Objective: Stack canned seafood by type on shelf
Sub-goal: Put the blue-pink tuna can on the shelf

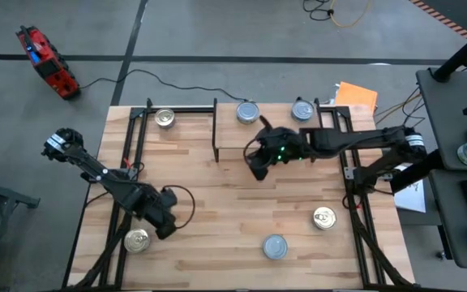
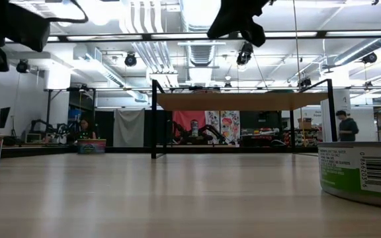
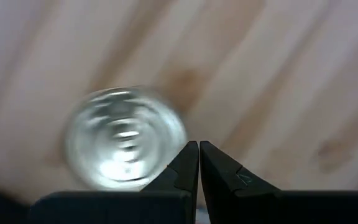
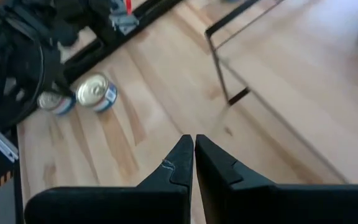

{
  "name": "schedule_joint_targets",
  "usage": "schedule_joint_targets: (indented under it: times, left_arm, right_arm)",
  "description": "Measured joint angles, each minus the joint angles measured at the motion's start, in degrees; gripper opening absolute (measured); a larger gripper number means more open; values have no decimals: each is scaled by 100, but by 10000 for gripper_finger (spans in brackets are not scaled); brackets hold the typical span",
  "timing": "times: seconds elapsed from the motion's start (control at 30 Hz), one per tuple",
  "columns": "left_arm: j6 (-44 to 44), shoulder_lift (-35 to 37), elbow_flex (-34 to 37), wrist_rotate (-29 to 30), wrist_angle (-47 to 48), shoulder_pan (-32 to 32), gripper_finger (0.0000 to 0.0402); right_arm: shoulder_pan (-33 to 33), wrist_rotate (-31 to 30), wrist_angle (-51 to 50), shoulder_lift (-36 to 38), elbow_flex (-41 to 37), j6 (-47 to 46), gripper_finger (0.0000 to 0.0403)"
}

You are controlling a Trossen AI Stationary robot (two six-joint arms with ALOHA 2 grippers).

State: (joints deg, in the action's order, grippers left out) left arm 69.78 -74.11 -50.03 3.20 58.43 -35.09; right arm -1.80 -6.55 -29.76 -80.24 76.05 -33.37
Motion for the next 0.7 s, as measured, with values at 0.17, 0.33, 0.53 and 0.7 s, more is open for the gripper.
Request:
schedule_joint_targets:
  times: [0.17, 0.33, 0.53, 0.7]
  left_arm:
    - [-482, 1, 111, 202, 456, -2, 0]
    - [-590, -91, 295, 210, 309, 0, 0]
    - [-567, -348, 506, 210, 164, 0, 0]
    - [-583, -539, 563, 197, -330, 0, 0]
  right_arm:
    - [195, -13, -2, -143, -4, -158, 9]
    - [346, -147, -3, -88, -4, -283, 9]
    - [510, -265, -6, -31, -4, -312, 9]
    - [609, -264, -2, -31, -4, -339, 9]
